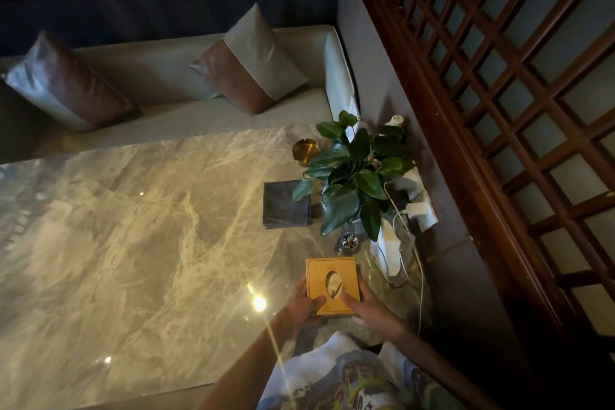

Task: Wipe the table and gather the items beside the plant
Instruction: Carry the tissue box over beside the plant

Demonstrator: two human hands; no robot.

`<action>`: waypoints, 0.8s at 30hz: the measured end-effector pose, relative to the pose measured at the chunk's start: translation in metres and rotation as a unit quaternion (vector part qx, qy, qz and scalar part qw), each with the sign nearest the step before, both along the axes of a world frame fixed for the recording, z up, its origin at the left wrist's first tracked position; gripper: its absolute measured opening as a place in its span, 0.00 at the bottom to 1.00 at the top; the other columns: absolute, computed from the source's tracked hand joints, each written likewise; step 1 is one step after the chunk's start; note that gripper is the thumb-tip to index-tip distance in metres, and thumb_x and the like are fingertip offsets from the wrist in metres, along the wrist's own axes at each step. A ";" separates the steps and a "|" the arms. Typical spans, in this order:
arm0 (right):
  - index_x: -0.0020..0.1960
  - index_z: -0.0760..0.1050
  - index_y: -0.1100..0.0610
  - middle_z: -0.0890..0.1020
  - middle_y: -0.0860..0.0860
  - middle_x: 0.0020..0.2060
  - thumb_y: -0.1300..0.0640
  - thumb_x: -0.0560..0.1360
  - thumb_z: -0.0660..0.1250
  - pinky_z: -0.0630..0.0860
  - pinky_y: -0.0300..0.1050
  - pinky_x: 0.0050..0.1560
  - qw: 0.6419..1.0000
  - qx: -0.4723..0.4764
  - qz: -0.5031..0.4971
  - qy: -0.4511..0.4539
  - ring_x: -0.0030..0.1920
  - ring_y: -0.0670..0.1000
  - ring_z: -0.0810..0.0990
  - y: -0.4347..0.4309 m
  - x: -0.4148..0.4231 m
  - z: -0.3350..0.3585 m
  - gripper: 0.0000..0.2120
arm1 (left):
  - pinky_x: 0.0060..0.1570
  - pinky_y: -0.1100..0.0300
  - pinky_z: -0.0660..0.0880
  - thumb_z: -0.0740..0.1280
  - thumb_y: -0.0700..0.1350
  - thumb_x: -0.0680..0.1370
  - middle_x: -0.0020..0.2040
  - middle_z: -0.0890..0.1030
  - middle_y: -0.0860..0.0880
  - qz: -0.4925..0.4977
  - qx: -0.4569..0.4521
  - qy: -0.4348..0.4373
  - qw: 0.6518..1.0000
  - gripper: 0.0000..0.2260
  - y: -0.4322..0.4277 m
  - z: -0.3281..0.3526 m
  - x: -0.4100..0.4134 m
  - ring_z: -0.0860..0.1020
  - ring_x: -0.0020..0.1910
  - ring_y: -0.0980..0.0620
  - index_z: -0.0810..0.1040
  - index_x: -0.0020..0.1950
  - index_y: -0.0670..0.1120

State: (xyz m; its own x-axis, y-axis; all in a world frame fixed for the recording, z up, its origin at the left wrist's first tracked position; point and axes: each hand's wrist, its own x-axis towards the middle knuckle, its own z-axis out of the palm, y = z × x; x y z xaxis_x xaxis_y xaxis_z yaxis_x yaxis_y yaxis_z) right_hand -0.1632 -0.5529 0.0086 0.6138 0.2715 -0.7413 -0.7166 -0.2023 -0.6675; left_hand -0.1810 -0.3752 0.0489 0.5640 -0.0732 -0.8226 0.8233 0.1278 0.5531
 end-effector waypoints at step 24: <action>0.75 0.59 0.50 0.78 0.51 0.62 0.60 0.78 0.66 0.78 0.43 0.57 0.997 -0.035 0.059 -0.024 0.60 0.51 0.79 -0.009 -0.005 -0.019 0.29 | 0.29 0.57 0.79 0.61 0.29 0.76 0.49 0.80 0.43 0.034 0.014 0.013 0.999 0.23 -0.013 -0.011 -0.020 0.82 0.44 0.45 0.69 0.65 0.52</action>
State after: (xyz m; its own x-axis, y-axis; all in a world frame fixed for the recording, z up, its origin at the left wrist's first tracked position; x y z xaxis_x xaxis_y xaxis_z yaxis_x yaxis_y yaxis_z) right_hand -0.1681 -0.5614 -0.0107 0.6166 0.2919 -0.7312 -0.6525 -0.3302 -0.6821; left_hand -0.2006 -0.3879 0.0375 0.5446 -0.0125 -0.8386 0.8277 0.1690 0.5351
